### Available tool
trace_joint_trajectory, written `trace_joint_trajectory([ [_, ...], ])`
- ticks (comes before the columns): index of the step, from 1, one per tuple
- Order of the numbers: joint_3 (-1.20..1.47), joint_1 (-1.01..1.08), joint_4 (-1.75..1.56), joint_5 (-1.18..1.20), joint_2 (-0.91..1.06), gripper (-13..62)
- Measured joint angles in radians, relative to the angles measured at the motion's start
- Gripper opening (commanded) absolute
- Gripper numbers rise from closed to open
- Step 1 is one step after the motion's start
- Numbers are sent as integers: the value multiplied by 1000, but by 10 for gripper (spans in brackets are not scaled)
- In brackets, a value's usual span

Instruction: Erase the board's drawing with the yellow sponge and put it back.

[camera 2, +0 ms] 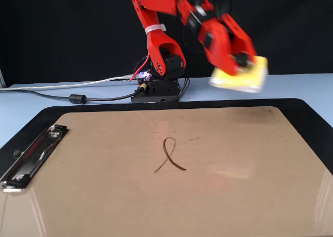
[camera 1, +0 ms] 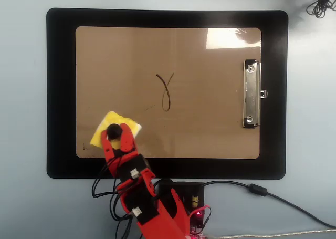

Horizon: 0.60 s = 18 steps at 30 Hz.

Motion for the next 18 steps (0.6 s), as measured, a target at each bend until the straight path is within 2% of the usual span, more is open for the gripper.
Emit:
trace_joint_trajectory([
  [3, -5, 229, 170, 2, 17, -80],
  [7, 23, 488, 46, 130, -44, -80],
  [10, 161, 515, -184, 212, -158, -80],
  [14, 255, 523, -433, 222, -196, -80],
  [18, 321, 523, -474, 225, -198, -80],
])
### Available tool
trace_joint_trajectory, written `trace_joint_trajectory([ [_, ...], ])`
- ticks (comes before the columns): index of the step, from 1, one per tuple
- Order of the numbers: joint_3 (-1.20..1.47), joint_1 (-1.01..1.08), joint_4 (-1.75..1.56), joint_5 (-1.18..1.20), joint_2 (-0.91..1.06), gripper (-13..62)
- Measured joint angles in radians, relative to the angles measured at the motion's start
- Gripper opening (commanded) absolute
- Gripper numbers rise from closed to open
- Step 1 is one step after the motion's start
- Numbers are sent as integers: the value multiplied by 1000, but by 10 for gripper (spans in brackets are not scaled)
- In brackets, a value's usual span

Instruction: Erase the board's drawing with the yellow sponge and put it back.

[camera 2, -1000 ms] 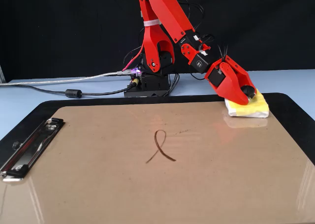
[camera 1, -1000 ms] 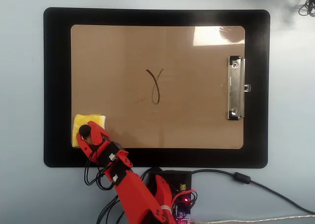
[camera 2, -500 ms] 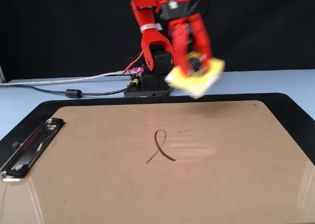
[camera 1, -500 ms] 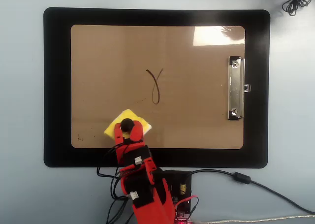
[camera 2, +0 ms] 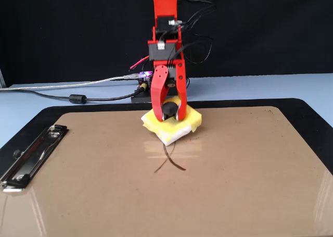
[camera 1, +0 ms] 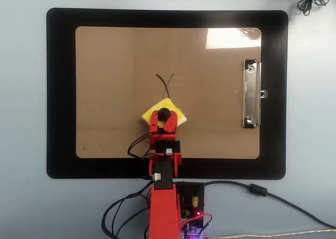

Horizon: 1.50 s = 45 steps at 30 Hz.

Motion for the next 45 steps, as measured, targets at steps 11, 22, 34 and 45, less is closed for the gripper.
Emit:
trace_joint_trajectory([
  [11, -206, 110, -331, 37, -394, -80],
  [22, 156, 120, -360, 48, -95, -80],
  [34, -224, 103, -396, 49, -468, -80],
  [45, 301, 28, -456, 46, -46, -80],
])
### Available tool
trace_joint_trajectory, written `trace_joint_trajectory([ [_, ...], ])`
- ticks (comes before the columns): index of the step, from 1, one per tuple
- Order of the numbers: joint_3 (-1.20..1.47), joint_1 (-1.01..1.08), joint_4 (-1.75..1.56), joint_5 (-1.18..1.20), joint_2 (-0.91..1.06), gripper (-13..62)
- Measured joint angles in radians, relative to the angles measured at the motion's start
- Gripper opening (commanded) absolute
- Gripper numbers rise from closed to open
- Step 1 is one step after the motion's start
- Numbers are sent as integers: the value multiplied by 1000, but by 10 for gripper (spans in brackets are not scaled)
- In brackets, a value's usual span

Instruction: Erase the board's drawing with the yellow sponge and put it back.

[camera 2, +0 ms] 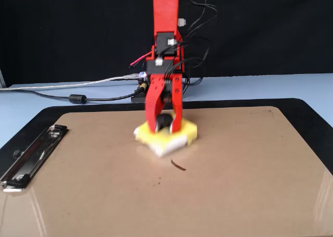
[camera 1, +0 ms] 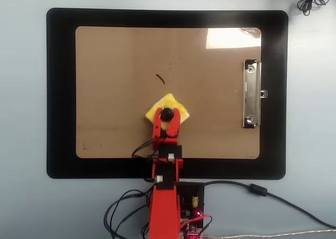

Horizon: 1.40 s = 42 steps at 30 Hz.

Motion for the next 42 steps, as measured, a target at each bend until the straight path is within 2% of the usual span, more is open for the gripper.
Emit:
trace_joint_trajectory([
  [2, 147, -15, 14, -2, 181, -80],
  [5, 140, -34, 14, 3, 193, -80],
  [8, -26, -40, 14, 3, -18, -80],
  [12, -422, -46, -89, 0, -445, -80],
  [14, -578, -46, -124, -9, -597, -80],
  [16, -620, -44, -140, -17, -644, -80],
  [19, -508, -46, -153, -20, -568, -80],
  [24, 5, -46, -160, -20, -115, -80],
  [27, 83, -46, -129, -20, 23, -80],
  [30, 40, -35, -127, -20, -46, -80],
  [33, -230, 31, -133, -17, -279, -80],
  [37, -400, 81, -155, -23, -480, -80],
  [40, -295, 103, -156, -21, -400, -80],
  [42, -103, 120, -163, -23, -247, -80],
])
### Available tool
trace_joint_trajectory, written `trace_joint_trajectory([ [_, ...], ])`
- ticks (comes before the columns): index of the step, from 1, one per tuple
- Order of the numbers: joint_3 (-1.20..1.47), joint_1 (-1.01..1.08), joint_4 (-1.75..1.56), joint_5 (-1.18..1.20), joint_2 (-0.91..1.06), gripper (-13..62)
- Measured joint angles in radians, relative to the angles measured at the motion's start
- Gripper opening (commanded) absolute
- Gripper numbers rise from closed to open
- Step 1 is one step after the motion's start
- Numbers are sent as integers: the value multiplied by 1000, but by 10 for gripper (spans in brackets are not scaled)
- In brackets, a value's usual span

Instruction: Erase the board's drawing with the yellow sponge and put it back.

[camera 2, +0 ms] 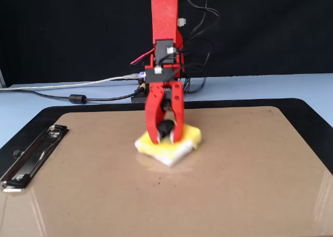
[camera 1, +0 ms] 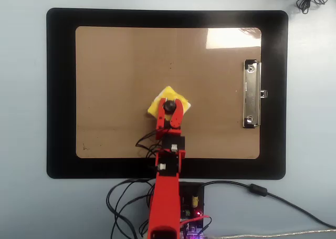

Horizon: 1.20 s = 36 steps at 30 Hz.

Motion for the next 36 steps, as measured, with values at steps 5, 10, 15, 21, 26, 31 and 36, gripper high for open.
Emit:
trace_joint_trajectory([
  [5, 278, 17, 21, 0, 347, -80],
  [10, 83, 2, 14, 0, 147, -80],
  [15, -279, 6, -37, 0, -235, -80],
  [21, -285, -66, 176, 3, 14, -80],
  [26, -428, -296, 537, -37, 250, -80],
  [31, -446, -707, 611, -190, 224, -80],
  [36, -449, -894, 611, -210, 121, -79],
])
